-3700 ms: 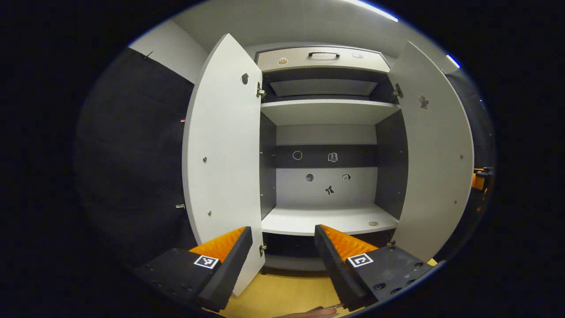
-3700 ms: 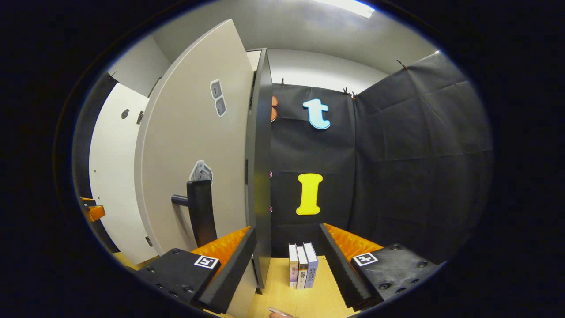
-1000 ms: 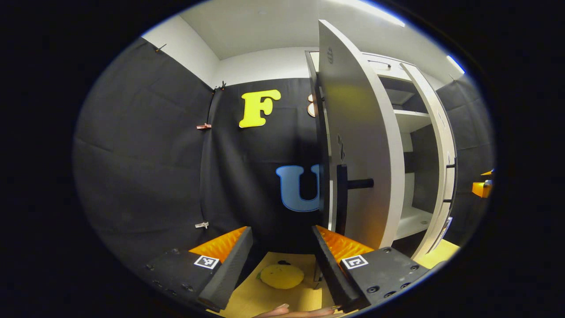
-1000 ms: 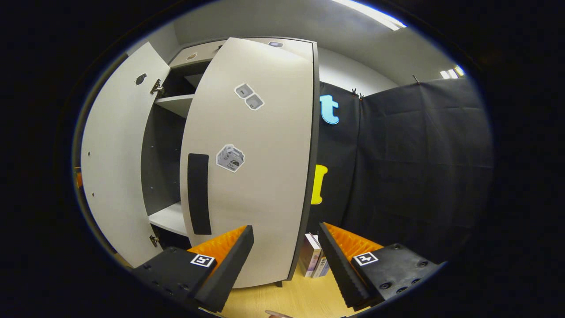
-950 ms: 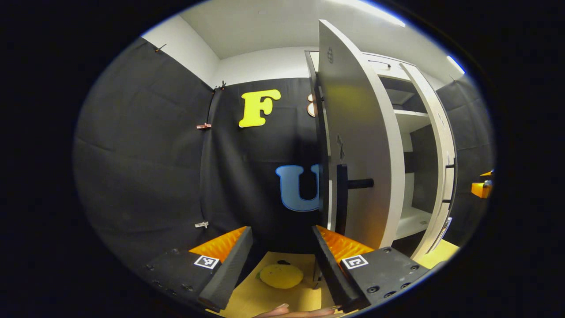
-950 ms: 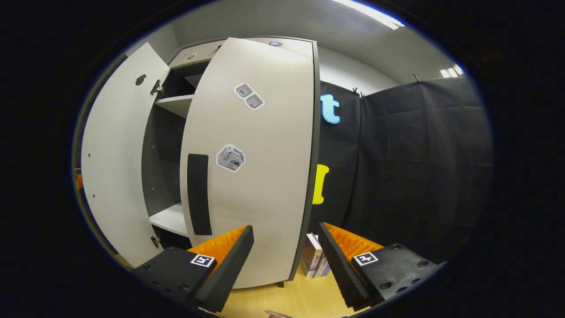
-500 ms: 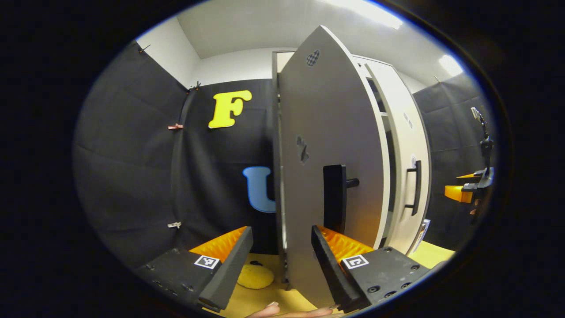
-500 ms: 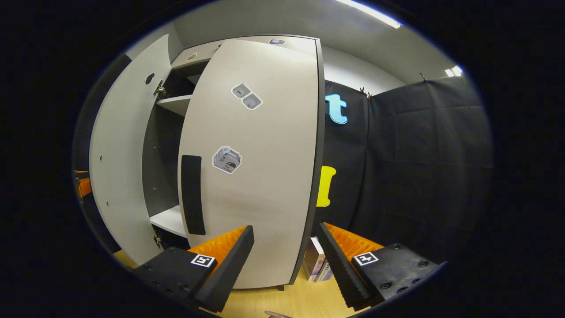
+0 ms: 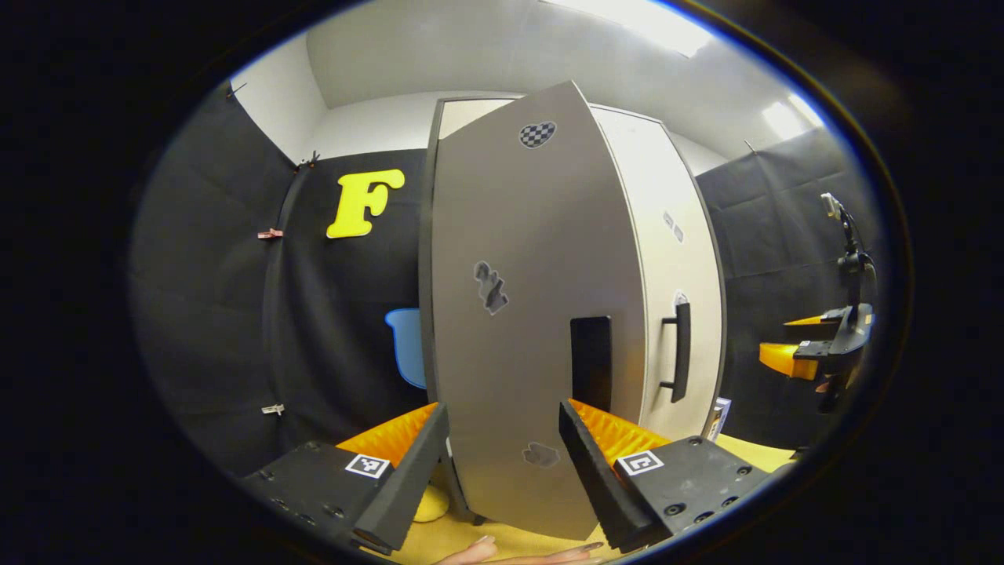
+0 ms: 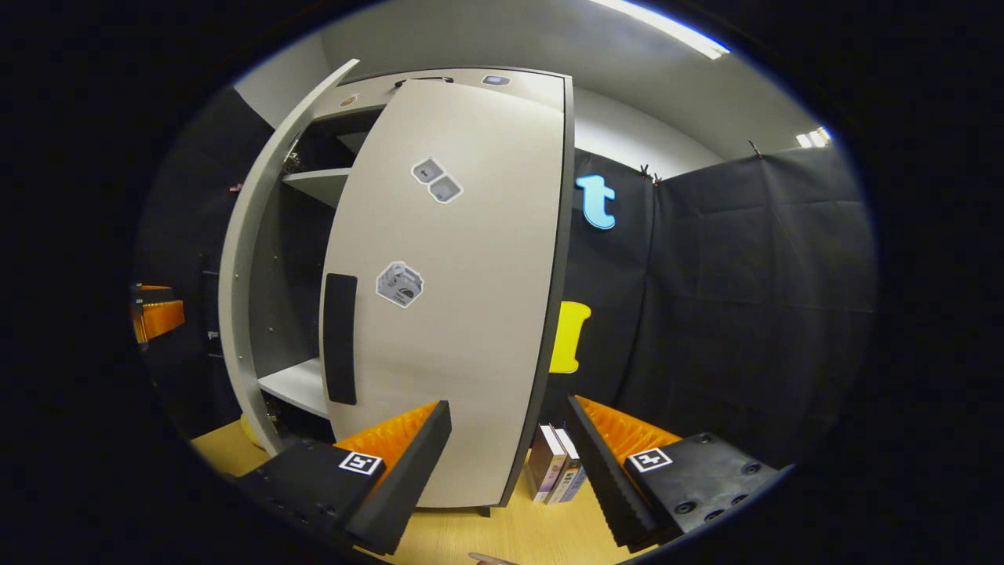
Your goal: Grasp the bottle in the cabinet with the left hand and place it on the coaster, then close the right door with the right hand and the left door with the left hand.
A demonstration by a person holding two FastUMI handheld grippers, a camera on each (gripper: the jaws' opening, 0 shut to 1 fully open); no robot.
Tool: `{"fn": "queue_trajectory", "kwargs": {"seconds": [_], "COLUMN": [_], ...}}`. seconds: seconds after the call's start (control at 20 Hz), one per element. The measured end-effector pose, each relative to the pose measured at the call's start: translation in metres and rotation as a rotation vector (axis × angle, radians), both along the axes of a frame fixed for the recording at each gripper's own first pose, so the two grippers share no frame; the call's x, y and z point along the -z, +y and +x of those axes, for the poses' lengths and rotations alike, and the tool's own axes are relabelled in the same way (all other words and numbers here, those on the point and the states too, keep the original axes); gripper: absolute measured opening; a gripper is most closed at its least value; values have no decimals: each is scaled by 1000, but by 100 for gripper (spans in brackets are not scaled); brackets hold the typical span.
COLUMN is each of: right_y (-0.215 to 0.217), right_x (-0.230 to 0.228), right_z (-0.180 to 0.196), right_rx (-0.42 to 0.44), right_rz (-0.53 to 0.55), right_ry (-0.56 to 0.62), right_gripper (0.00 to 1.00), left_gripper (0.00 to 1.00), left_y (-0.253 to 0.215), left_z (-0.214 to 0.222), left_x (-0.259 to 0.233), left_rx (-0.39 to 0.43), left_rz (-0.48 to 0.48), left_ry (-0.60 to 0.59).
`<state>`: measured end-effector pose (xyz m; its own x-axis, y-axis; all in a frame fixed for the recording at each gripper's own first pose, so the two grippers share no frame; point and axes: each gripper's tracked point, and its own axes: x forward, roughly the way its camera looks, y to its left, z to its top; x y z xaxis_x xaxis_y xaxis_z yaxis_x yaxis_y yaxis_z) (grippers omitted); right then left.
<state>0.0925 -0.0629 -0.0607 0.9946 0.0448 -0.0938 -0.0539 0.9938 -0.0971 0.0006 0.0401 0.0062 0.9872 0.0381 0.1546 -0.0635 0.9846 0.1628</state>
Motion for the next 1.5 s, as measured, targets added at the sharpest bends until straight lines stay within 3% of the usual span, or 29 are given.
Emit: {"fn": "queue_trajectory", "kwargs": {"seconds": [0.5,0.8,1.5], "right_y": [35,38,60], "right_x": [-17,-19,-15], "right_z": [-5,-10,-2], "right_rx": [-89,-95,-155], "right_rz": [51,44,58], "right_ry": [-18,-24,-15], "right_gripper": [98,98,98], "left_gripper": [90,90,90], "left_y": [-33,-37,-45], "left_z": [7,14,26], "left_x": [3,3,4], "left_rx": [72,109,100], "left_rz": [-34,-35,-49], "left_ry": [22,24,3]}}
